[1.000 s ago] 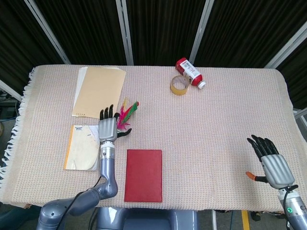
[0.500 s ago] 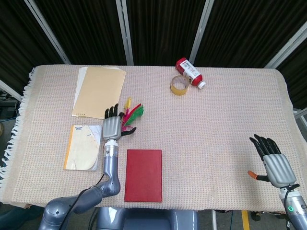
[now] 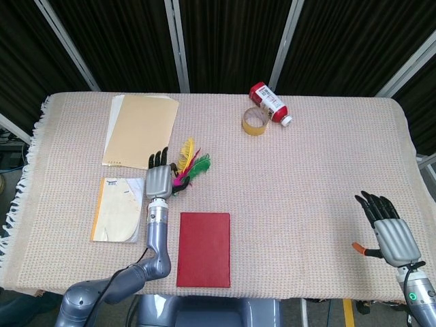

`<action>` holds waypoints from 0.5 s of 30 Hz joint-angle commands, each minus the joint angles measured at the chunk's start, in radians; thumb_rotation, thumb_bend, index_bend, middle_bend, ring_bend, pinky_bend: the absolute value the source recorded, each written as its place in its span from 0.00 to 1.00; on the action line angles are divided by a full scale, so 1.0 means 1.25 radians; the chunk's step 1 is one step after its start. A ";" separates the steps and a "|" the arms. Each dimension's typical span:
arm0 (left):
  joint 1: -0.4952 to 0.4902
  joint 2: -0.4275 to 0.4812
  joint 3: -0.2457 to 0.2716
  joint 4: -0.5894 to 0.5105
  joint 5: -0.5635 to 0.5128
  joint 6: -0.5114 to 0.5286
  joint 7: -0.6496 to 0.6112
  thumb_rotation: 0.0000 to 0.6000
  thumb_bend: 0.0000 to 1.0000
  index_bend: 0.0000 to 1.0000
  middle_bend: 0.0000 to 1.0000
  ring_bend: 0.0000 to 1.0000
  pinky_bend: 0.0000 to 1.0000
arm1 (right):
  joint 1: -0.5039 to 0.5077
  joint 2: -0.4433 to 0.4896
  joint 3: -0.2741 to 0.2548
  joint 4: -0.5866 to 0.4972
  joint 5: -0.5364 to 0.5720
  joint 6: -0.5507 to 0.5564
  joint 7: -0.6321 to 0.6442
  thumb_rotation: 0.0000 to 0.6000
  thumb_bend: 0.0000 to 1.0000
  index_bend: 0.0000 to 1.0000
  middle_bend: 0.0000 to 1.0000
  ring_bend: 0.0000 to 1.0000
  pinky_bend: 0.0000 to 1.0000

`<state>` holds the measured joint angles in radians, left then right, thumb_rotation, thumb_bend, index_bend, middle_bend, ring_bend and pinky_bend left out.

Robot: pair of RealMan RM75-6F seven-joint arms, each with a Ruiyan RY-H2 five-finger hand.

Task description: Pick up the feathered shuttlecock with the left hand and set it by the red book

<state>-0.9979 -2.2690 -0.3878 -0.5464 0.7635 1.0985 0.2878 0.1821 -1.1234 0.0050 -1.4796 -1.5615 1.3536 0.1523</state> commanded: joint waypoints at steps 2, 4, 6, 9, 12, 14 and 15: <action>0.001 0.000 0.008 0.006 0.003 0.010 -0.010 0.60 0.37 0.61 0.00 0.00 0.00 | 0.000 0.000 -0.003 -0.001 -0.005 -0.001 -0.001 1.00 0.10 0.00 0.00 0.00 0.00; 0.001 0.000 0.008 0.007 0.005 0.013 -0.022 0.62 0.44 0.64 0.00 0.00 0.00 | -0.001 0.001 -0.005 -0.003 -0.008 0.001 -0.002 1.00 0.10 0.00 0.00 0.00 0.00; 0.001 0.000 0.012 0.011 0.010 0.016 -0.033 0.68 0.52 0.67 0.00 0.00 0.00 | -0.002 0.003 -0.006 -0.005 -0.011 0.004 -0.001 1.00 0.10 0.00 0.00 0.00 0.00; 0.005 0.000 0.017 0.014 0.013 0.011 -0.041 0.76 0.58 0.69 0.00 0.00 0.00 | -0.005 0.004 -0.008 -0.005 -0.013 0.010 -0.001 1.00 0.10 0.00 0.00 0.00 0.00; 0.008 0.000 0.020 0.017 0.016 0.008 -0.044 0.79 0.61 0.71 0.00 0.00 0.00 | -0.007 0.004 -0.009 -0.007 -0.015 0.012 -0.003 1.00 0.10 0.00 0.00 0.00 0.00; 0.010 0.000 0.025 0.016 0.023 0.011 -0.048 0.78 0.61 0.71 0.00 0.00 0.00 | -0.007 0.005 -0.010 -0.006 -0.016 0.012 -0.003 1.00 0.10 0.00 0.00 0.00 0.00; 0.012 0.000 0.028 0.015 0.029 0.016 -0.052 0.78 0.61 0.72 0.00 0.00 0.00 | -0.008 0.005 -0.010 -0.006 -0.015 0.013 -0.002 1.00 0.10 0.00 0.00 0.00 0.00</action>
<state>-0.9852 -2.2690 -0.3554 -0.5267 0.7963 1.1150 0.2256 0.1725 -1.1177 -0.0068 -1.4868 -1.5805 1.3693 0.1494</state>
